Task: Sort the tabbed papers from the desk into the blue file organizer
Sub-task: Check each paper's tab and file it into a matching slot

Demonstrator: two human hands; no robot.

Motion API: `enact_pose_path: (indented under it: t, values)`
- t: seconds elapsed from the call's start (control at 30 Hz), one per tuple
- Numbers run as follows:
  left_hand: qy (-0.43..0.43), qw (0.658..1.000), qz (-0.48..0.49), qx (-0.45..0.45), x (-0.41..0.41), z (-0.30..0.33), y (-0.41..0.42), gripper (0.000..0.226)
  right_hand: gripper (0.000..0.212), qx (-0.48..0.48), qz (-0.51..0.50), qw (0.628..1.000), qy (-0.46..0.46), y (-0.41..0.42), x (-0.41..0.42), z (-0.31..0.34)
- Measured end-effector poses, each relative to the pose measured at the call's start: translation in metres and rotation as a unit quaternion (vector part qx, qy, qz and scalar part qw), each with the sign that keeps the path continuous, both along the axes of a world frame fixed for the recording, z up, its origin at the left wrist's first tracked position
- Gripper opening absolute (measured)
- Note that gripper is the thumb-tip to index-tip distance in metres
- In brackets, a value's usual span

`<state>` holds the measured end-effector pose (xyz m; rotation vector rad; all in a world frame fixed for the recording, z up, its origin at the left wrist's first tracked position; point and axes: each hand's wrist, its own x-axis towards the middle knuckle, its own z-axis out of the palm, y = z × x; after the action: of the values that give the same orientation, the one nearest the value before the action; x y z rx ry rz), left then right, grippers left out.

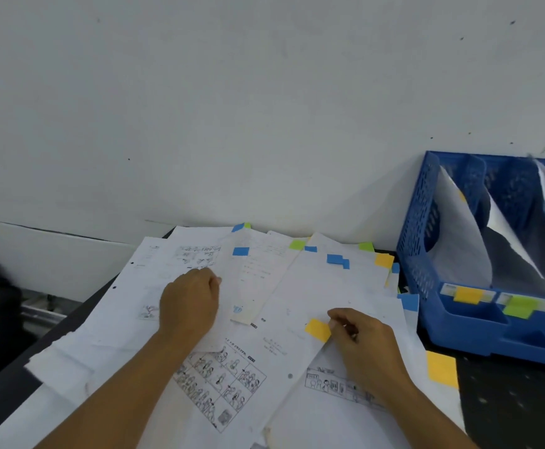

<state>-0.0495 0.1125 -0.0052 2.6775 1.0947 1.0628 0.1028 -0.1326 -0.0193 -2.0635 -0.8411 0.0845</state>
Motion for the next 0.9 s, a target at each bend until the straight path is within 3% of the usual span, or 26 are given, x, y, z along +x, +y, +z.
enact_pose_path:
  t: [0.1, 0.23, 0.37, 0.47, 0.57, 0.63, 0.77, 0.83, 0.9]
  values:
    - [-0.057, 0.989, -0.099, -0.088, 0.014, 0.014, -0.037, 0.020, 0.018, 0.025, -0.015, 0.999, 0.045, 0.000, 0.001, 0.006]
    - [-0.075, 0.947, -0.224, -0.218, 0.027, 0.019, -0.092, 0.020, 0.019, 0.102, 0.008, 0.966, 0.239, 0.002, -0.002, 0.019]
    - [-0.056, 0.913, -0.305, -0.266, 0.036, 0.013, -0.135, 0.018, 0.040, 0.096, 0.004, 0.951, 0.295, 0.001, 0.002, 0.028]
    - [-0.028, 0.890, -0.352, -0.289, 0.038, 0.006, -0.156, 0.016, 0.075, 0.073, -0.015, 0.942, 0.326, -0.001, 0.008, 0.028]
    - [-0.002, 0.866, -0.376, -0.331, 0.039, 0.002, -0.167, 0.014, 0.049, 0.081, -0.024, 0.947, 0.311, -0.005, 0.011, 0.023]
    - [-0.007, 0.860, -0.367, -0.354, 0.041, 0.004, -0.167, 0.015, 0.027, 0.069, -0.023, 0.956, 0.283, -0.008, 0.012, 0.023]
    - [-0.102, 0.892, -0.238, -0.371, 0.046, 0.018, -0.146, 0.011, 0.012, 0.103, -0.001, 0.955, 0.280, -0.012, 0.019, 0.032]
    - [-0.148, 0.903, -0.151, -0.374, 0.048, 0.023, -0.128, 0.035, 0.014, 0.132, 0.006, 0.944, 0.303, -0.018, 0.023, 0.043]
    - [-0.180, 0.879, -0.108, -0.429, 0.050, 0.035, -0.114, 0.056, 0.016, 0.150, 0.022, 0.937, 0.315, -0.027, 0.026, 0.054]
